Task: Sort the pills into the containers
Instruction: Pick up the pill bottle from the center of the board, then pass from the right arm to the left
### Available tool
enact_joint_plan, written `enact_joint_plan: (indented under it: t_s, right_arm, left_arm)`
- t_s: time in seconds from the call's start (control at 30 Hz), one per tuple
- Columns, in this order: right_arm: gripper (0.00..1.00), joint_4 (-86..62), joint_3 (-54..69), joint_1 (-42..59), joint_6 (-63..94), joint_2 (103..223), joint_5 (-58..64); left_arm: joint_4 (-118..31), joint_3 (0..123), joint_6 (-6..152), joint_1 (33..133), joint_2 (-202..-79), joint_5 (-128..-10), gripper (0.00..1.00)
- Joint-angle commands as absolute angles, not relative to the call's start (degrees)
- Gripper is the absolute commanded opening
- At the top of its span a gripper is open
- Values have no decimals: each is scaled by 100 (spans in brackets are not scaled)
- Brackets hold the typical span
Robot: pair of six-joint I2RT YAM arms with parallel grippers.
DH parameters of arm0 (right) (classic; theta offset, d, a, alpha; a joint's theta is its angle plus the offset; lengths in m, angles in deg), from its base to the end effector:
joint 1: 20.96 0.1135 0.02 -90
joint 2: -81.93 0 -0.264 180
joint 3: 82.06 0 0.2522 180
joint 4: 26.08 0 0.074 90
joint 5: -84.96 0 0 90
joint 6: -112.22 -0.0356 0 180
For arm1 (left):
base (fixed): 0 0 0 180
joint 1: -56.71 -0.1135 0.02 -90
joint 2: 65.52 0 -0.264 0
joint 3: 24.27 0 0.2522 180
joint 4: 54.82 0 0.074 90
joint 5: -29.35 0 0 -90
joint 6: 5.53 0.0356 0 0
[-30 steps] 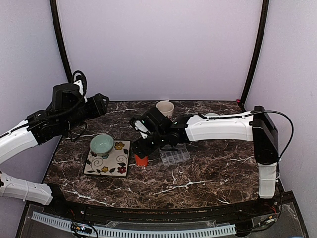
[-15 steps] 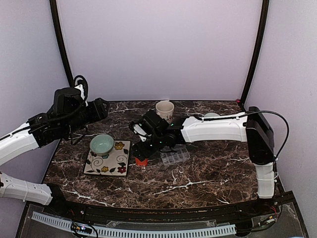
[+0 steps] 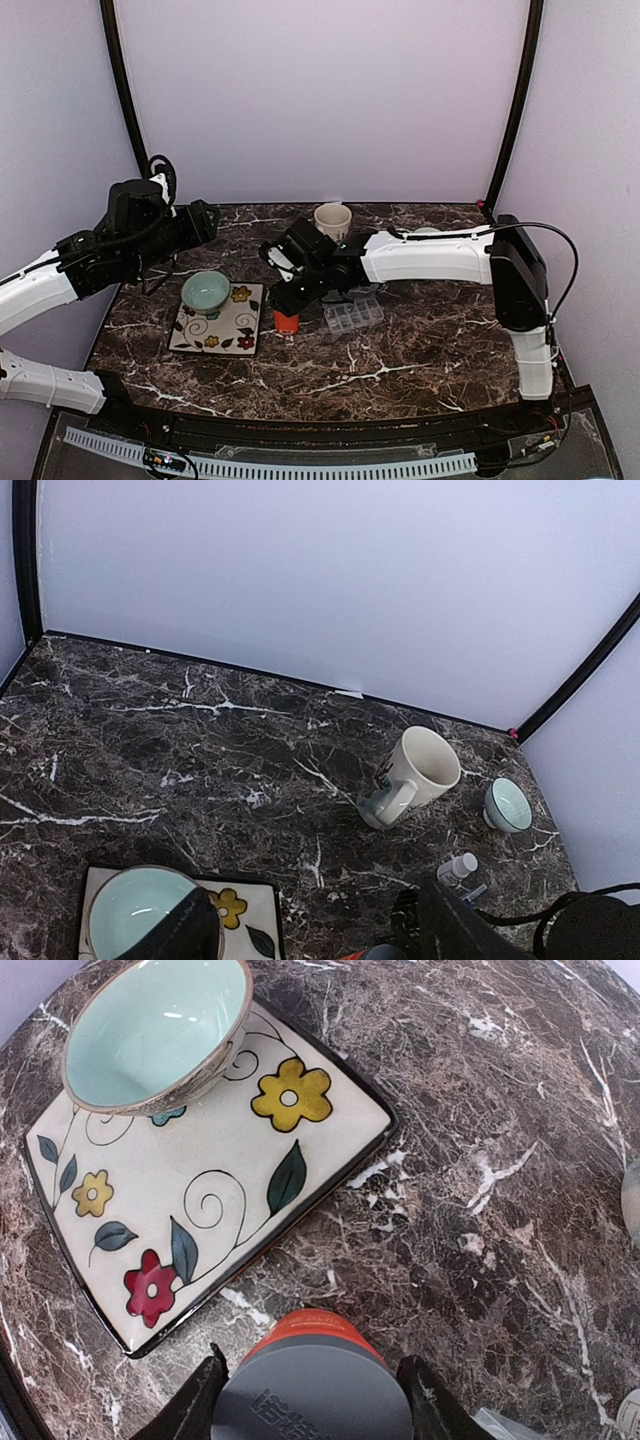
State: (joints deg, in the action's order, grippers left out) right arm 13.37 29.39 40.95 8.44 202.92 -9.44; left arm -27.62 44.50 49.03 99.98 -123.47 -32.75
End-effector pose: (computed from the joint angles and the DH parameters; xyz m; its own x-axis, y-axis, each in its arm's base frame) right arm 0.2268 0.4191 0.2154 -0.5490 -0.5241 -0.6511 -0.7466 0.6577 0.1001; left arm 0.1780 -0.1447 0.3549 -0.3290 -0.3941 -0.8582 0.1081 0.8871 -0.4488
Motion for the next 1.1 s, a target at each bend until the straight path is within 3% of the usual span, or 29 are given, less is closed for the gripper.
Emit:
enact_joint_plan:
  t_s: [0.0,0.27,0.47,0.6,1.07]
  right_arm:
    - [21,1736,3247,4010,804,20352,-786]
    - [13,2040,3843,3808,618,20077,-101]
    - [11,2068,4048,3662,279,19769,368]
    - [11,1625,3591,3492,-194,19168,698]
    - [11,-334,1030,3063,-1642,16795,1280]
  left_arm:
    - [-2546,4558,4710,9957,-12296,-3275,70]
    - [-2623,4095,4157,9948,-11893,-3499,75]
    - [-3234,3109,3660,9909,-11284,-3965,87]
    - [-4096,2490,3588,9899,-11084,-4650,97]
    - [-7224,1929,3312,9841,-12650,-7475,97]
